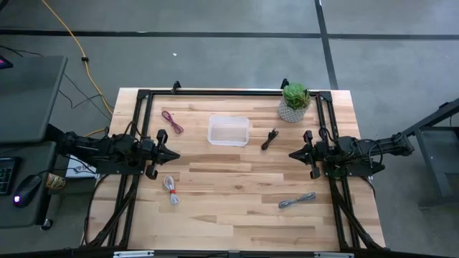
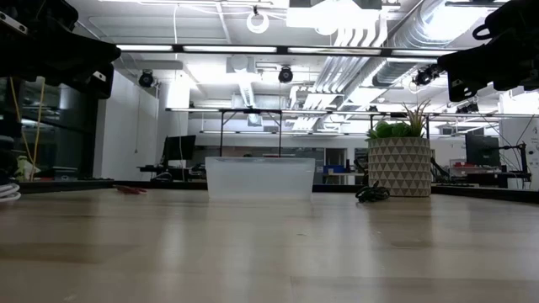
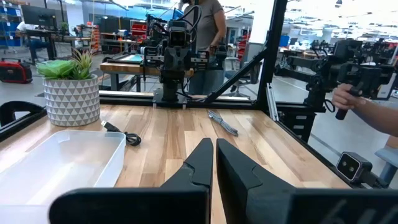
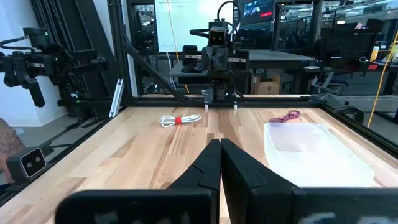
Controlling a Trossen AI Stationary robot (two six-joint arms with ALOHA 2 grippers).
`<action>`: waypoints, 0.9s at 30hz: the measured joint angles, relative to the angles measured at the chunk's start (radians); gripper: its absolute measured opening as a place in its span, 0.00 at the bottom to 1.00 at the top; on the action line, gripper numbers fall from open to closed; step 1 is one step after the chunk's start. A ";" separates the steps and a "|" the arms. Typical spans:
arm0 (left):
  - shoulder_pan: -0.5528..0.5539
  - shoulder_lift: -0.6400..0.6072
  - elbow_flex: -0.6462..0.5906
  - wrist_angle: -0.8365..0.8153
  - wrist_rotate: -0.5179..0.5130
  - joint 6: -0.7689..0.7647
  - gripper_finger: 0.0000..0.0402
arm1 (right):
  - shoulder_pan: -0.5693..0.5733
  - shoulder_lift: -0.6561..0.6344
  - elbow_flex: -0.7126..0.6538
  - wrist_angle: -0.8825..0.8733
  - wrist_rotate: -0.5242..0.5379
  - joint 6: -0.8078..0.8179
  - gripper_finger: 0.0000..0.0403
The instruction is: Pick and place USB-C Cables
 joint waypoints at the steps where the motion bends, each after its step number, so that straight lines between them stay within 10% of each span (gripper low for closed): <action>1: 0.000 0.000 0.000 0.000 0.000 0.000 0.01 | 0.000 0.000 0.000 0.000 0.000 0.000 0.00; 27: 0.000 0.000 0.000 0.000 0.000 0.000 0.01 | 0.000 0.000 0.000 0.002 0.020 0.000 0.00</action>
